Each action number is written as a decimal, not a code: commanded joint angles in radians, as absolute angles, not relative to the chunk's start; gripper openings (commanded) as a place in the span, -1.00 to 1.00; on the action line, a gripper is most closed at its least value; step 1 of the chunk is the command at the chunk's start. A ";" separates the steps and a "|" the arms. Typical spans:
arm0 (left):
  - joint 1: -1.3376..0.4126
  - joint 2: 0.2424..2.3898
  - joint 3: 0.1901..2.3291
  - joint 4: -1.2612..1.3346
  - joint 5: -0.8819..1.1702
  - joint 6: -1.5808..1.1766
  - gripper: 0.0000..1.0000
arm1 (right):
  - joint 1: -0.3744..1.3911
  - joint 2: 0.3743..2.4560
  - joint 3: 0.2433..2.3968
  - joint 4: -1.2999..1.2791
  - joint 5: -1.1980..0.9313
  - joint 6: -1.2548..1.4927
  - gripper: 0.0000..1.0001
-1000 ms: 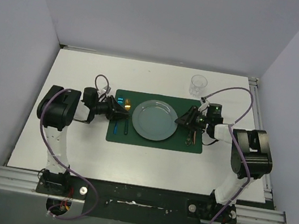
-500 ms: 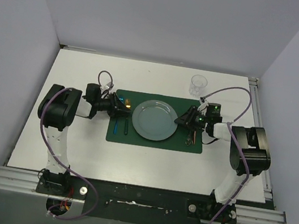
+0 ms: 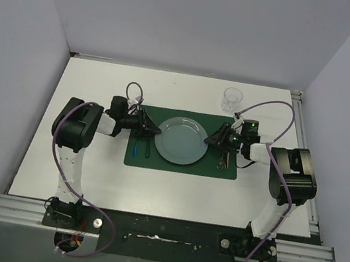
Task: Set the dinner table for one person
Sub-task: Adjust the plate on the napkin.
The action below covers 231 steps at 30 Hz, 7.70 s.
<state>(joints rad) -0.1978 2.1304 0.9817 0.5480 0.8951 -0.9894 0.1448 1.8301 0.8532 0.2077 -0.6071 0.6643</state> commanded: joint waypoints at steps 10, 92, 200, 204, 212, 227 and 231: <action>-0.205 2.142 1.010 0.552 0.922 -0.960 -0.60 | 0.136 1.848 0.885 0.257 -0.633 0.666 -0.34; -0.305 2.223 1.063 0.793 1.017 -1.105 -1.00 | 0.136 1.796 0.863 0.253 -0.684 0.647 -1.00; -0.250 1.887 1.186 -0.150 0.497 -0.515 -0.15 | 0.170 1.784 0.887 0.206 -0.672 0.629 -0.08; -0.250 1.855 1.183 -0.176 0.439 -0.516 -0.14 | 0.169 1.778 0.888 0.198 -0.669 0.627 -0.08; -0.241 1.687 1.159 -0.181 0.296 -0.571 -0.12 | 0.170 1.717 0.934 0.100 -0.635 0.578 -0.08; -0.243 1.376 1.070 -0.469 -0.200 -0.596 -0.12 | 0.208 1.407 1.029 -0.251 -0.232 0.447 -1.00; -0.245 1.356 0.989 -0.516 -0.270 -0.618 -0.14 | 0.267 1.359 0.972 -0.286 -0.125 0.446 -1.00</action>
